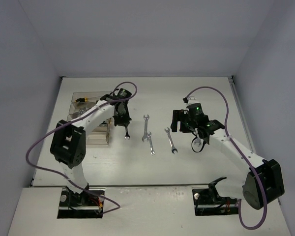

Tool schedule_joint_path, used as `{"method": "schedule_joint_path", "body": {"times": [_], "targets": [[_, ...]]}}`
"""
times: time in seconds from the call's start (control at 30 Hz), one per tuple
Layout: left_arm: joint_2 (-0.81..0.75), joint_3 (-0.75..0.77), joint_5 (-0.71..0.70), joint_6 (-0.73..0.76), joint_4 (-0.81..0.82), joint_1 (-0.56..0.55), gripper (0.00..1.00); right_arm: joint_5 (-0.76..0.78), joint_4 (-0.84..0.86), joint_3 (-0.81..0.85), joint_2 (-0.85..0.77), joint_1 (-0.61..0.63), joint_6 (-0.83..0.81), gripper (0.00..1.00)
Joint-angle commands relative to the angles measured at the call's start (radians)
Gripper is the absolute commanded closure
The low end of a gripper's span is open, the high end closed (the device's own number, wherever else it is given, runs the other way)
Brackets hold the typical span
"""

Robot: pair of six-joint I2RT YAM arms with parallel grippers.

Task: Sort the tools into containers

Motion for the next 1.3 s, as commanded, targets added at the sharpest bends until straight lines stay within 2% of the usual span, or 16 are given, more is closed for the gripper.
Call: {"method": "schedule_joint_path", "body": {"times": [0.0,0.1,0.2,0.3,0.43,0.57,0.77,0.97,1.13,1.17,1.27], "targets": [[-0.173,-0.021,-0.022,-0.128,0.022,-0.001,1.0,-0.012,0.031,0.005,-0.041,-0.009,-0.022,0.24],[-0.271,-0.082,-0.079,-0.212,0.021,0.015,1.0,-0.022,0.031,0.008,-0.048,-0.01,-0.025,0.24],[-0.357,-0.149,-0.111,-0.29,0.025,0.076,1.0,-0.028,0.031,0.01,-0.053,-0.01,-0.028,0.24],[-0.445,-0.239,-0.107,-0.369,0.034,0.203,1.0,-0.035,0.031,0.009,-0.058,-0.015,-0.034,0.24],[-0.503,-0.317,-0.093,-0.446,0.063,0.316,1.0,-0.037,0.031,0.004,-0.069,-0.015,-0.037,0.24],[-0.528,-0.37,-0.079,-0.524,0.084,0.426,1.0,-0.039,0.031,-0.006,-0.084,-0.015,-0.034,0.24],[-0.534,-0.454,-0.057,-0.61,0.128,0.531,1.0,-0.038,0.029,-0.016,-0.103,-0.021,-0.036,0.24],[-0.536,-0.503,-0.079,-0.647,0.137,0.575,0.99,-0.034,0.03,-0.022,-0.107,-0.027,-0.048,0.23],[-0.523,-0.532,-0.059,-0.662,0.168,0.59,0.79,-0.035,0.031,-0.018,-0.097,-0.029,-0.053,0.23],[-0.528,-0.534,-0.058,-0.664,0.167,0.588,0.65,-0.035,0.031,-0.017,-0.095,-0.03,-0.054,0.23],[-0.549,-0.542,-0.064,-0.657,0.167,0.588,0.41,-0.036,0.031,-0.017,-0.09,-0.03,-0.056,0.23]]}}
